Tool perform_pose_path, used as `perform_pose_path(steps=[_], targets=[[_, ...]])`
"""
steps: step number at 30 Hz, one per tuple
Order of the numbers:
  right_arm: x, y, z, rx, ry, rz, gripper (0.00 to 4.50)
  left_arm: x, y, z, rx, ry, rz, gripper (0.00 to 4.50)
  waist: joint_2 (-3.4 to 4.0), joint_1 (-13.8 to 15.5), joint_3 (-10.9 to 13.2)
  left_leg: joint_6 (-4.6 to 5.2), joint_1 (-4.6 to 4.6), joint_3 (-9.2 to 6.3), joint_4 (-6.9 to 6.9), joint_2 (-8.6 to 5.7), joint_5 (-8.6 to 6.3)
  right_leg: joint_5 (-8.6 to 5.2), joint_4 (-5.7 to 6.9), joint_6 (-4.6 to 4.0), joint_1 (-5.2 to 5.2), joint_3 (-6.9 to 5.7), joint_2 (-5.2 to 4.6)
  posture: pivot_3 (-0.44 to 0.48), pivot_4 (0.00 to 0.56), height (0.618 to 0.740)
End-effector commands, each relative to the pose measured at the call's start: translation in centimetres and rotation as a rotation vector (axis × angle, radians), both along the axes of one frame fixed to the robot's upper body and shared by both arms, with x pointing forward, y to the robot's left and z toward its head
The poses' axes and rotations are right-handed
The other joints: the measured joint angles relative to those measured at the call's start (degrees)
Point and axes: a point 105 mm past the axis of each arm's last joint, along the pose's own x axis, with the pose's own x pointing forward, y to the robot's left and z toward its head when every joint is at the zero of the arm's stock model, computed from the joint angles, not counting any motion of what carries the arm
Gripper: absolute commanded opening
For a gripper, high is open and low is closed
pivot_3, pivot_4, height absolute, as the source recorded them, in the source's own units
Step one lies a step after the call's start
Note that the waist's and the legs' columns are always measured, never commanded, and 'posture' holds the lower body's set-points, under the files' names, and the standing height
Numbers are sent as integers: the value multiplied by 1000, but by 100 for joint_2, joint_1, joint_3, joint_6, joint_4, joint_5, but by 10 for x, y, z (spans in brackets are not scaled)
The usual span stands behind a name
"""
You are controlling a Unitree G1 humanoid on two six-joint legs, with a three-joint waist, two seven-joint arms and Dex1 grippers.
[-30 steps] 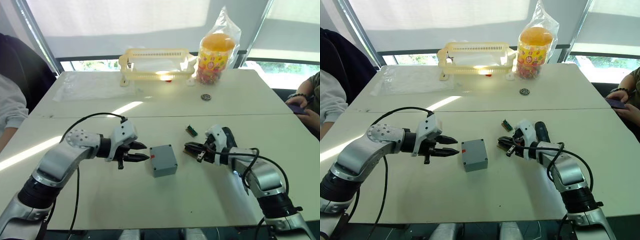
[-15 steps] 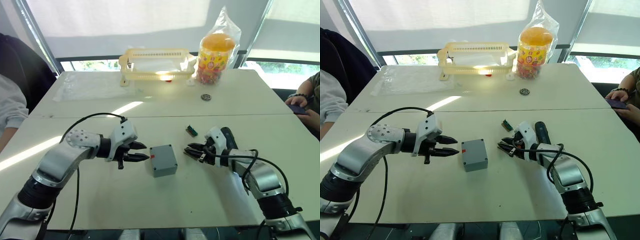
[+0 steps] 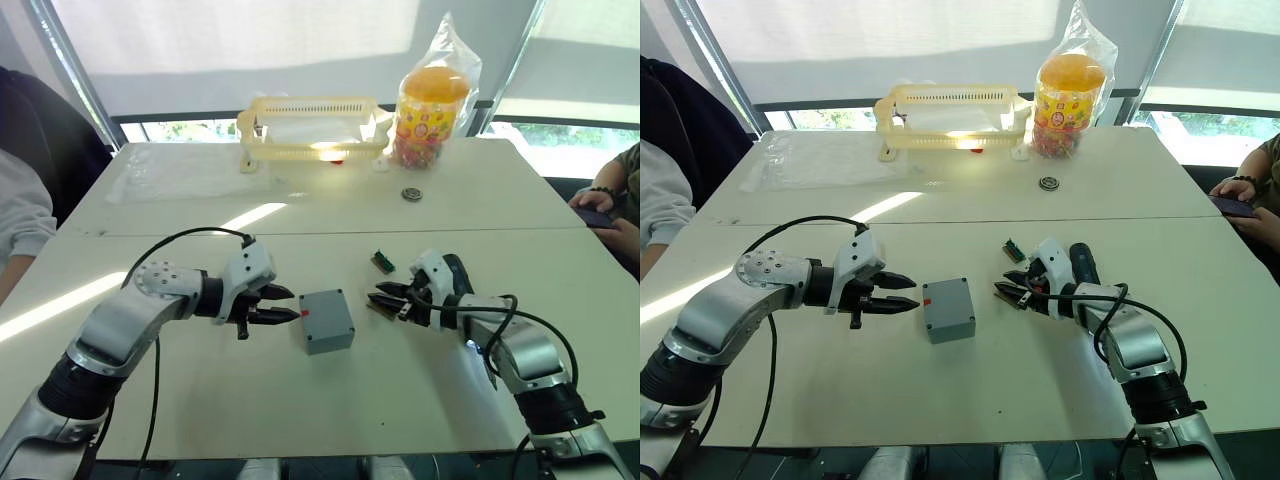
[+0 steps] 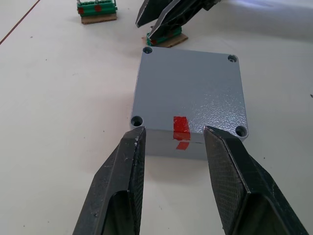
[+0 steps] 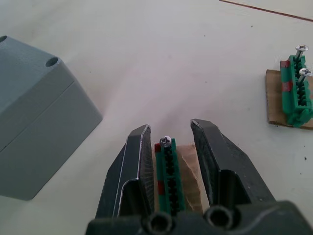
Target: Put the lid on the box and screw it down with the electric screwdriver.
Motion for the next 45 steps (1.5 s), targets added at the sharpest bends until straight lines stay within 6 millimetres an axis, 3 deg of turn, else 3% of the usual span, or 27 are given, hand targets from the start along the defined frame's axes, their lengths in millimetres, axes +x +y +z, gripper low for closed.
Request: perform_pose_path(steps=[1, 3, 9, 24, 29, 36, 45], targets=[[0, 1, 14, 1, -57, 17, 818, -2, -4, 5, 1, -39, -24, 1873, 0, 3, 0, 0, 0, 0, 0, 0, 0, 0, 0, 0, 0, 0, 0, 0, 150, 740], [0, 2, 12, -3, -51, 17, 24, -2, -3, 5, 3, -39, -22, 1873, 0, 2, 0, 0, 0, 0, 0, 0, 0, 0, 0, 0, 0, 0, 0, 0, 150, 740], [-2, 2, 14, 6, -47, 23, 24, -2, -2, 5, 6, -39, -17, 1873, 0, 0, 0, 0, 0, 0, 0, 0, 0, 0, 1, 0, 0, 0, 0, 0, 150, 740], [-6, 3, 54, 36, -141, 21, 24, -1, -1, 5, 7, -38, -21, 1873, 0, 3, 0, 0, 0, 0, 0, 0, 0, 0, 2, 0, -1, 0, 0, 0, 150, 740], [-16, 27, 82, 83, -188, 109, 24, 0, 7, 11, 19, -46, -10, 1873, 0, -21, 0, 0, 0, 1, -2, 0, 0, -1, 13, 1, -10, 4, 0, 0, 150, 740], [-25, 51, 77, 93, -153, 199, 24, -2, 11, 12, 28, -50, 0, 1873, 0, 9, 0, 0, 0, 0, 3, -1, 0, -11, 39, 2, -18, 4, 0, 0, 150, 740], [-24, 58, 67, 73, -125, 226, 24, -5, 5, 8, -2, -42, 16, 1873, 0, -2, 0, 0, 0, 1, 2, -1, 0, -11, 42, 3, -21, 7, -1, 0, 150, 740]])
